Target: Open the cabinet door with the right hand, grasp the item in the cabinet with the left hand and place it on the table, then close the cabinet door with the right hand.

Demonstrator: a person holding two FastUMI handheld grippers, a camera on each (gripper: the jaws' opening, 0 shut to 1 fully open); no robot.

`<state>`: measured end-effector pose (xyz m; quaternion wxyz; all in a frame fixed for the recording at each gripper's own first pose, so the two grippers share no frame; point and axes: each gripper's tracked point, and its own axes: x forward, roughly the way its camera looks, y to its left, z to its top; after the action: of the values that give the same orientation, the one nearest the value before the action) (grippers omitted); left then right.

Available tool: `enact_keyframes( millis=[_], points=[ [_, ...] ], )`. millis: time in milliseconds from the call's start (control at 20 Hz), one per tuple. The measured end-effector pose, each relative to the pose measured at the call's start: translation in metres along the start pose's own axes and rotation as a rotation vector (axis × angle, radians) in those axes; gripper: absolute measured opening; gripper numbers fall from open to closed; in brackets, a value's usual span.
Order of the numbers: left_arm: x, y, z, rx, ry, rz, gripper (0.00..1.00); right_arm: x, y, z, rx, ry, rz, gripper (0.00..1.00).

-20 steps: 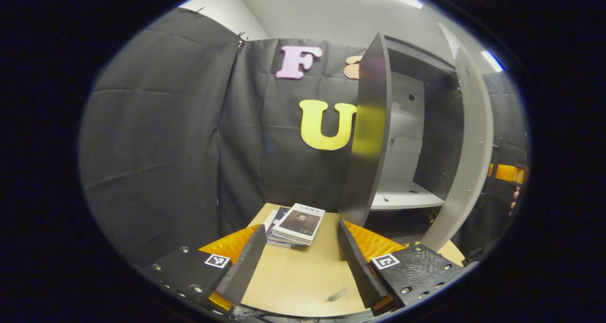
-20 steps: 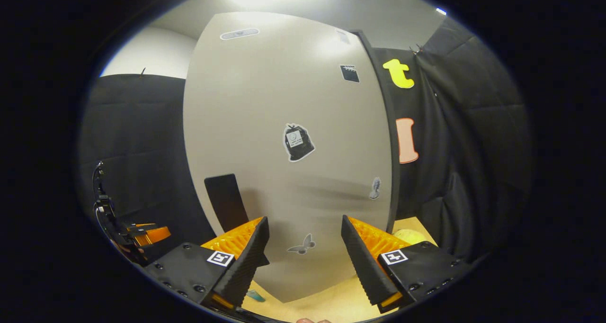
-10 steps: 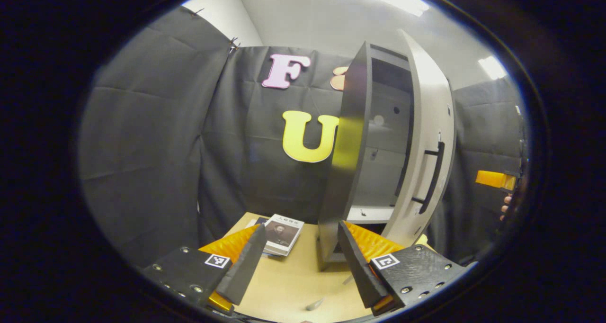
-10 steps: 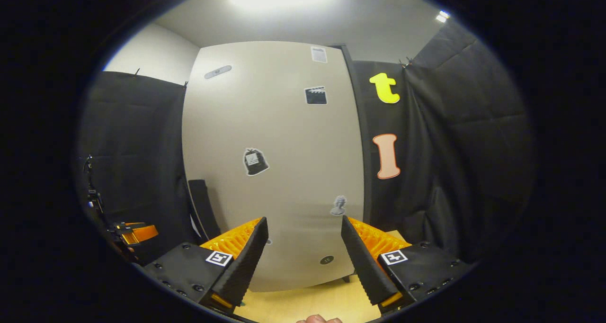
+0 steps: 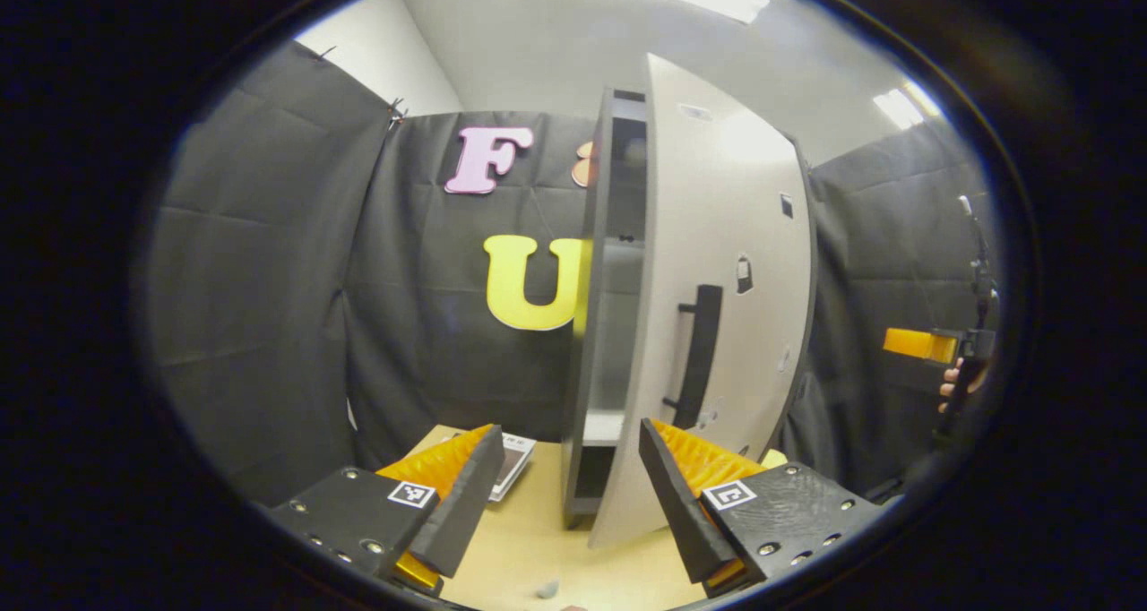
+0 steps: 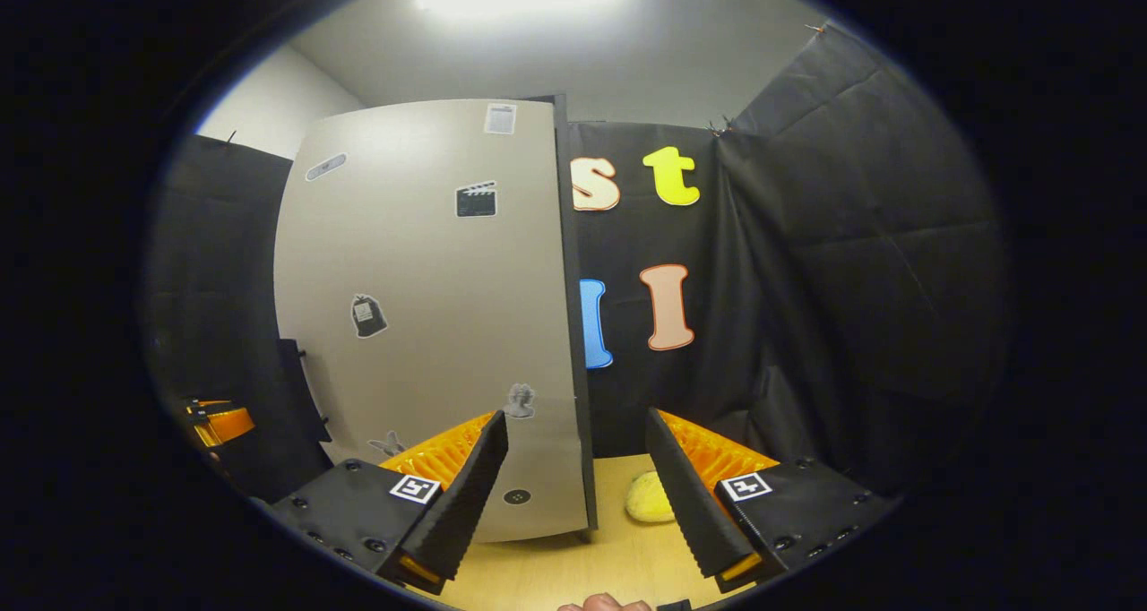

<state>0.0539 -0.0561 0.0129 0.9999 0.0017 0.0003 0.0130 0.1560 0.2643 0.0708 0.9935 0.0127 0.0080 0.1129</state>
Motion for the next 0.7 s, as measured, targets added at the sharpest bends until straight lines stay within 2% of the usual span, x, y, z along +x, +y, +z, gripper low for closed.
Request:
enact_keyframes(
  millis=[50,300,400,500,550,700],
  points=[
    [-0.001,-0.007,0.003,-0.002,-0.008,0.007,0.89,0.000,-0.009,0.000,-0.007,-0.001,-0.001,0.98],
    [-0.001,-0.054,0.016,0.007,-0.054,0.013,0.89,-0.009,-0.055,-0.008,-0.010,-0.017,-0.036,0.98],
    [-0.005,-0.065,0.016,0.021,-0.083,0.023,0.92,-0.015,-0.057,-0.013,-0.051,-0.048,0.000,0.98],
    [-0.005,-0.078,0.013,0.019,-0.094,0.031,0.92,-0.021,-0.059,-0.025,-0.082,-0.023,0.020,0.98],
    [-0.004,-0.087,0.009,0.002,-0.094,0.027,0.89,-0.025,-0.058,-0.030,-0.076,-0.012,0.028,0.98],
    [-0.005,-0.109,-0.004,-0.047,-0.081,0.006,0.89,-0.033,-0.060,-0.040,-0.036,-0.016,0.027,0.98]
  ],
)
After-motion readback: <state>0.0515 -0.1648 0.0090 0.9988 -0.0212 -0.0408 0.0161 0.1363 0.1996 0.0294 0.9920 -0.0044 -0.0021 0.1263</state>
